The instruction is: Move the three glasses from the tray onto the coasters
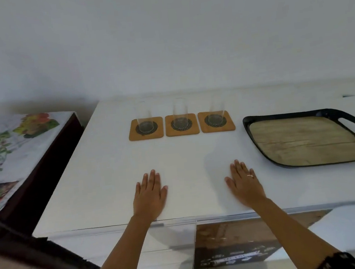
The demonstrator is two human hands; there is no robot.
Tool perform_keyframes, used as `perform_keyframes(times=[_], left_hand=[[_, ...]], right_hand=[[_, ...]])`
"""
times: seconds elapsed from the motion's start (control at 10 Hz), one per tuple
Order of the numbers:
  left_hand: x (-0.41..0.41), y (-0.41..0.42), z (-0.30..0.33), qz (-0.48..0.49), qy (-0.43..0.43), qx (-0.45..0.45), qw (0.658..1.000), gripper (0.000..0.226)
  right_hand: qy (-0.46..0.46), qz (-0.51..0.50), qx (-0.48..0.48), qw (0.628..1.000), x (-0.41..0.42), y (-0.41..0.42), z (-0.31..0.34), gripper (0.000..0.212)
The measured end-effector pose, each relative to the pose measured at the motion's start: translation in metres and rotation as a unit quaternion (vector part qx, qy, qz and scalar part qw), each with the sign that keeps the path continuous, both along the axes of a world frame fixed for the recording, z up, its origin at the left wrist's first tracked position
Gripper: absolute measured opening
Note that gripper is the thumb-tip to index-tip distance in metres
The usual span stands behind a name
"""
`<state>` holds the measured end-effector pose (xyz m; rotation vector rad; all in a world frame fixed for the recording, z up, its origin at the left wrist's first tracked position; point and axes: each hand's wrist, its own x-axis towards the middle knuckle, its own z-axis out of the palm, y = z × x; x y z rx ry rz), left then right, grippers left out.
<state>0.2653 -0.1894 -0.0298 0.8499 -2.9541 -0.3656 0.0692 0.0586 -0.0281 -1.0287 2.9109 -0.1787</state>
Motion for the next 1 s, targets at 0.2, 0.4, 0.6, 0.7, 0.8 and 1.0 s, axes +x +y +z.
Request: perform_keyframes(times=[0.2, 0.4, 0.6, 0.7, 0.8, 1.0], left_hand=[[0.017, 0.008, -0.001, 0.004, 0.008, -0.014, 1.000, 0.059], [0.019, 0.011, -0.005, 0.012, 0.016, -0.021, 1.000, 0.058], [0.018, 0.013, -0.005, 0.018, 0.023, -0.024, 0.999, 0.064], [0.018, 0.012, -0.006, 0.022, 0.026, -0.015, 0.999, 0.065], [0.020, 0.014, 0.000, 0.027, 0.042, -0.005, 0.999, 0.067], [0.020, 0.012, 0.013, 0.046, 0.072, -0.066, 0.994, 0.077]], right_hand=[[0.002, -0.003, 0.022, 1.000, 0.017, 0.011, -0.003, 0.063], [0.001, -0.006, 0.022, 1.000, 0.022, 0.013, 0.000, 0.062], [0.000, 0.000, 0.007, 1.000, 0.022, 0.014, 0.000, 0.062], [-0.006, -0.002, -0.003, 1.000, 0.021, 0.015, 0.000, 0.062], [-0.009, -0.003, -0.056, 0.998, 0.026, 0.015, 0.006, 0.066], [0.057, -0.003, -0.109, 0.992, 0.021, 0.014, 0.012, 0.074]])
